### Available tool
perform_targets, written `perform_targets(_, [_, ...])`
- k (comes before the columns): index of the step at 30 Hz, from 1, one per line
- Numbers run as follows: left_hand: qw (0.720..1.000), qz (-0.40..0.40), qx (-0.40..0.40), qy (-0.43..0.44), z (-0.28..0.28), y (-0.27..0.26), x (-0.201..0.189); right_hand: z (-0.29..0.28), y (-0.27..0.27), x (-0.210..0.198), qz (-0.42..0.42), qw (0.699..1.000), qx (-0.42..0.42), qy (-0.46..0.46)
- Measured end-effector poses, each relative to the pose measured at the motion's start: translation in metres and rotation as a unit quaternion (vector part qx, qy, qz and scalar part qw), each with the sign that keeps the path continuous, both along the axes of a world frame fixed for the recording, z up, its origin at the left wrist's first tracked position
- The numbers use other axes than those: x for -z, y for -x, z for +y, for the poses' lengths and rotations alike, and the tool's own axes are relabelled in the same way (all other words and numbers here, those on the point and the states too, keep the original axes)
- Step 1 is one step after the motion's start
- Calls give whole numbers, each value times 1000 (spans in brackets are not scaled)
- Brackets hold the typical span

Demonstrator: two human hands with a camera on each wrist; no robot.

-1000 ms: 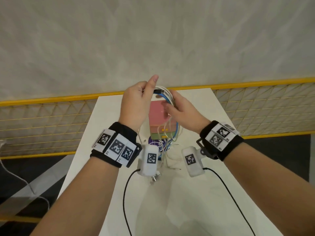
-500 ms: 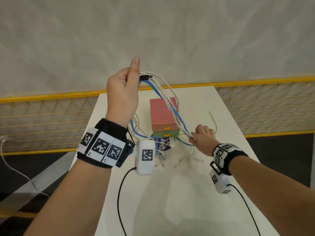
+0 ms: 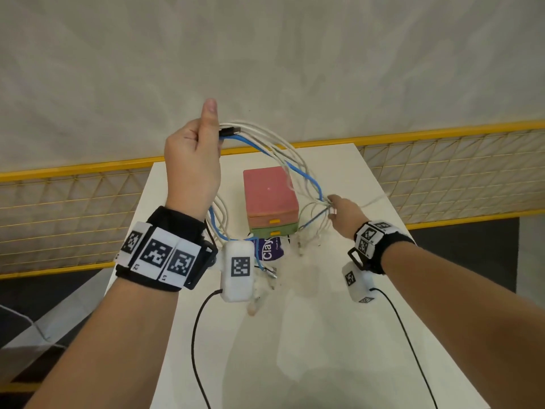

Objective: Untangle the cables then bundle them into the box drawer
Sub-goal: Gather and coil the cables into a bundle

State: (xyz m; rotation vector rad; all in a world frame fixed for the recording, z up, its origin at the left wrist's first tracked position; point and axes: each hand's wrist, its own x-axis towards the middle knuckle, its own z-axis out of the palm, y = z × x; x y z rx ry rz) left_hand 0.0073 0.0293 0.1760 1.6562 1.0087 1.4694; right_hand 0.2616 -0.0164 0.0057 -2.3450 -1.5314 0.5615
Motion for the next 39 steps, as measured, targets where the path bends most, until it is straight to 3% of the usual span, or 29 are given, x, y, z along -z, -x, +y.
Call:
perform_targets(3, [998, 52, -7, -36, 3, -4, 9, 2, 1, -24, -26, 998, -38, 40])
perform_targets(5, [994, 98, 1, -43, 4, -8, 19, 4, 9, -42, -53, 995, -26, -80])
perform_targets(8, [976, 213, 35, -37, 4, -14, 32, 4, 34, -80, 98, 955, -42, -278])
perform_targets(10, [955, 291, 56, -24, -2, -19, 35, -3, 54, -108, 148, 921, -124, -337])
perform_targets(13, [940, 325, 100, 22, -15, -27, 33, -5, 79, -127, -52, 917, -261, -299])
perform_targets(15, [933, 326, 148, 42, -21, -30, 33, 2, 93, -119, -165, 910, -285, -251])
perform_targets(19, [935, 239, 252, 74, -19, -27, 38, 12, 101, -114, -137, 933, -236, -234])
perform_targets(22, [935, 136, 307, 114, -8, -17, 58, 10, 87, -134, 0, 950, -155, -271])
perform_targets(25, [914, 249, 281, 155, -6, -5, 93, 7, 62, -156, 126, 912, -49, -387])
perform_targets(27, [910, 288, 254, 154, -11, -3, 109, 3, 45, -158, 152, 901, 1, -407])
perform_targets(30, [913, 335, 208, 109, -10, -9, 113, -9, 26, -142, 93, 944, 33, -316])
perform_targets(32, [905, 377, 176, 90, -4, -14, 113, -18, 16, -126, -17, 988, 38, -152])
perform_targets(33, [896, 404, 164, 78, -1, -16, 115, -24, 15, -120, -84, 993, 36, -70])
perform_targets(34, [886, 433, 154, 63, 1, -18, 116, -30, 17, -115, -147, 988, 19, -34])
perform_targets(36, [869, 474, 139, 35, -1, -27, 113, -36, 37, -106, -234, 967, -74, -73])
perform_targets(39, [855, 493, 159, -9, -11, -43, 98, -31, 74, -90, -247, 930, -222, -156])
